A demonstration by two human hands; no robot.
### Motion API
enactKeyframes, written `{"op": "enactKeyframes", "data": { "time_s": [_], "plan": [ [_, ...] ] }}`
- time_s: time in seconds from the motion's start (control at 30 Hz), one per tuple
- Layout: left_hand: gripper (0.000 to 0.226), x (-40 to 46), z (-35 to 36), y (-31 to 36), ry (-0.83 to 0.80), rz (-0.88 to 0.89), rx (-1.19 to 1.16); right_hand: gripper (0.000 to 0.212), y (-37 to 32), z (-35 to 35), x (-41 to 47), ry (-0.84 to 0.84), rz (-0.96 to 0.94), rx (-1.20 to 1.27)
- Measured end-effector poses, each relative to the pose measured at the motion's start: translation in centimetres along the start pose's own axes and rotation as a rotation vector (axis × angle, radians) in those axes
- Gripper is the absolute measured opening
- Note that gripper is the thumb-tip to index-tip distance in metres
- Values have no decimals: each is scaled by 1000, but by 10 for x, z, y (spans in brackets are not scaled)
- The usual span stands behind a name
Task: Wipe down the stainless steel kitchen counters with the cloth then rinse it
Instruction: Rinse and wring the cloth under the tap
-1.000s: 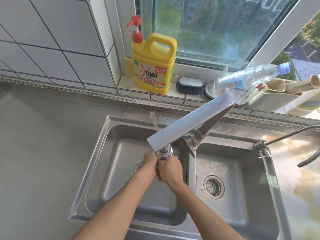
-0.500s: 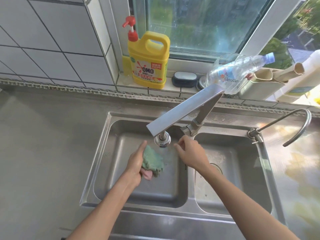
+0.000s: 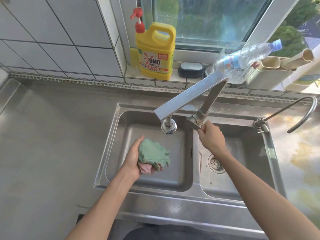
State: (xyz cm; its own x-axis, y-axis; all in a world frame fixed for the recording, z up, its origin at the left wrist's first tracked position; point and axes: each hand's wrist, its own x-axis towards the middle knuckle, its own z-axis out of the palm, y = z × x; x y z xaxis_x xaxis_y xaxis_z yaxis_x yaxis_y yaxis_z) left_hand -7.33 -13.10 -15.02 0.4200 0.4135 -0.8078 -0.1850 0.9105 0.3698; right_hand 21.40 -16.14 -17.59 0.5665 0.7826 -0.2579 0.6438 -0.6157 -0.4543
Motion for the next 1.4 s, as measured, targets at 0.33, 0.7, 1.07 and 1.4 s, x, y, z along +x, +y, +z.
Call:
{"op": "enactKeyframes", "data": {
  "time_s": [0.33,0.7,1.07,1.4],
  "plan": [
    [63,-17,18,5,-53,65,-20,68,-50,37,-86,-903,298,953],
    [69,-22,18,0,334,613,994,62,-86,51,-111,-1054,79,1141],
    [83,-10,-17,25,-298,125,241,33,-99,41,-127,-1283,110,1491],
    [48,4,-4,31,-396,172,4,24,-114,42,-134,-1307,252,1415]
  ]
}}
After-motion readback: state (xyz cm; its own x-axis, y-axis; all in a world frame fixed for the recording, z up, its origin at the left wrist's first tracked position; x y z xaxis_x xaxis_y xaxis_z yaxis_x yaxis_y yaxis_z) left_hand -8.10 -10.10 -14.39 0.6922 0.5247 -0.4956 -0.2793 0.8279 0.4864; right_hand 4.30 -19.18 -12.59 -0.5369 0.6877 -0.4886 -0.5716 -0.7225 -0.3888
